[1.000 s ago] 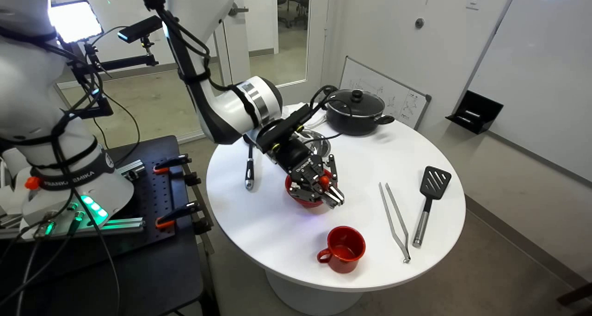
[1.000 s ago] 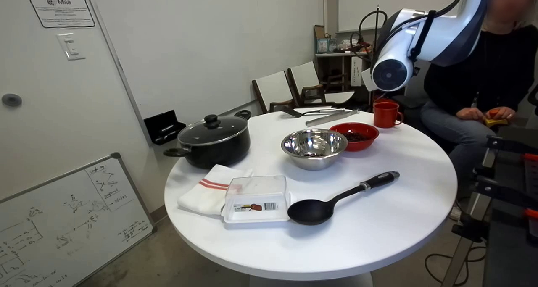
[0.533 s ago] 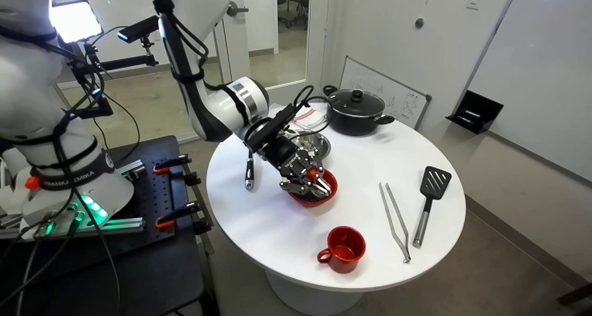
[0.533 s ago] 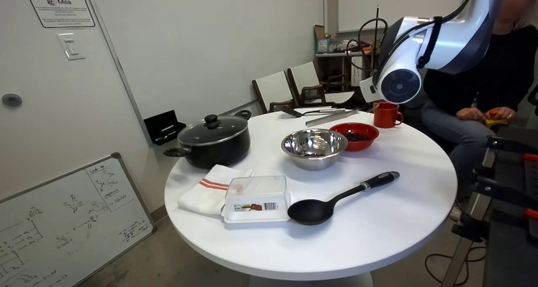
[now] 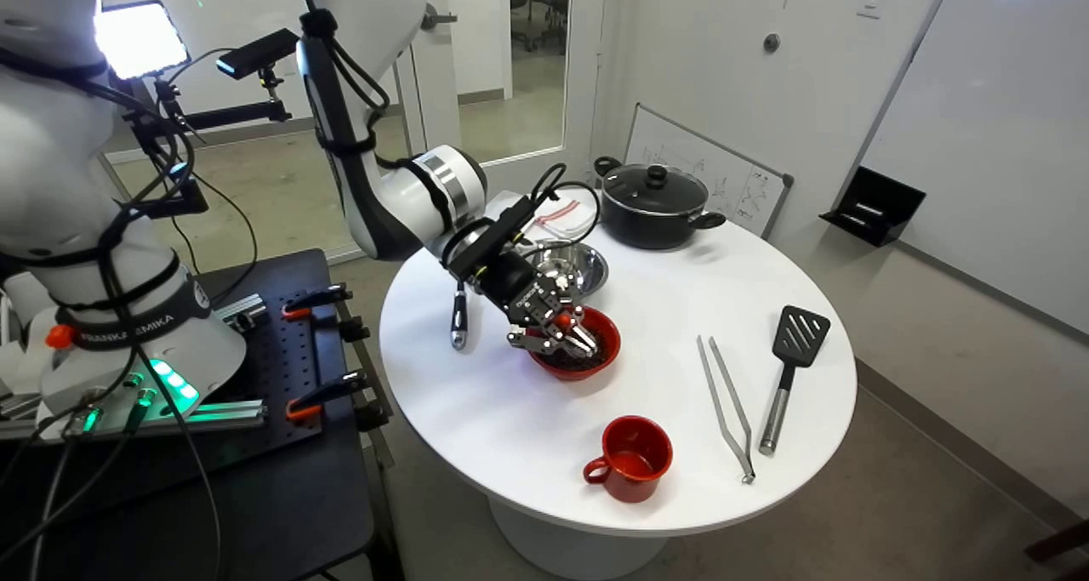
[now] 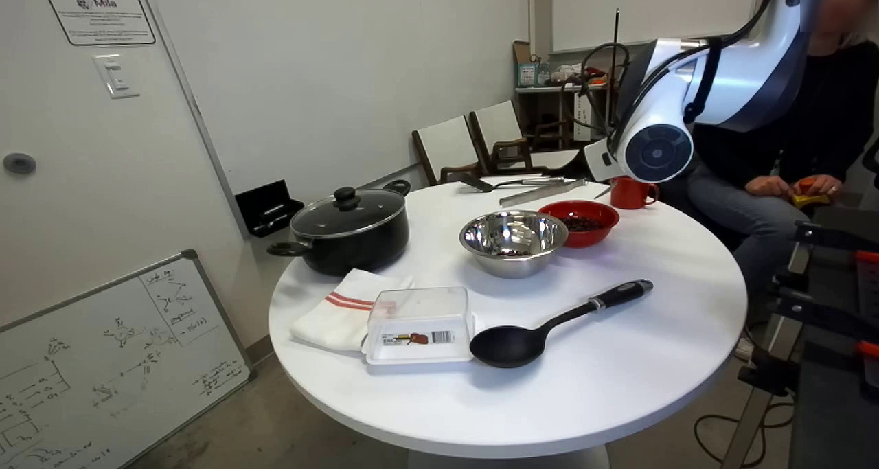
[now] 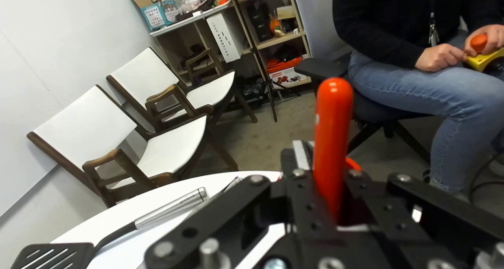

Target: Use the spoon in the red cup to transfer beans from the red bowl to the silver bowl then put it back in the red cup

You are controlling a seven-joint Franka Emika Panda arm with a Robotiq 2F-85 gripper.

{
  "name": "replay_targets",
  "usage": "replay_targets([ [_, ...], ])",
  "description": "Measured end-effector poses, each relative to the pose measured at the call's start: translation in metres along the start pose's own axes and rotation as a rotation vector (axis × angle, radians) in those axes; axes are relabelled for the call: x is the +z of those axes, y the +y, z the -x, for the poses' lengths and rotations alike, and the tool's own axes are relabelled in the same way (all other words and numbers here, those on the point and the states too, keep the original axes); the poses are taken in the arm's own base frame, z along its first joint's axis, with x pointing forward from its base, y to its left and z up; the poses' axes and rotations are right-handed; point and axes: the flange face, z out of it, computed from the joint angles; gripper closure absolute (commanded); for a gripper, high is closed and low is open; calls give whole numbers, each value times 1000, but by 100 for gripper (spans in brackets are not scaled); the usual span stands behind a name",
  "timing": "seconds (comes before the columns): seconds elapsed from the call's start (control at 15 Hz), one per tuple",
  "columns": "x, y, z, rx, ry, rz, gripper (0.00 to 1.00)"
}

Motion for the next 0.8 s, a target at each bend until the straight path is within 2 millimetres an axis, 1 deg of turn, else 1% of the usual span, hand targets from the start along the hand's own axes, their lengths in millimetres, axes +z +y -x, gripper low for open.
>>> replay_targets([
  [0.2, -10, -5, -15, -10, 31, 33, 97],
  [0.27, -14, -6, -19, -7, 42, 49, 94],
  [0.33, -16, -7, -21, -3, 50, 62, 94],
  [0.8, -19, -7, -23, 3, 58, 78, 94],
])
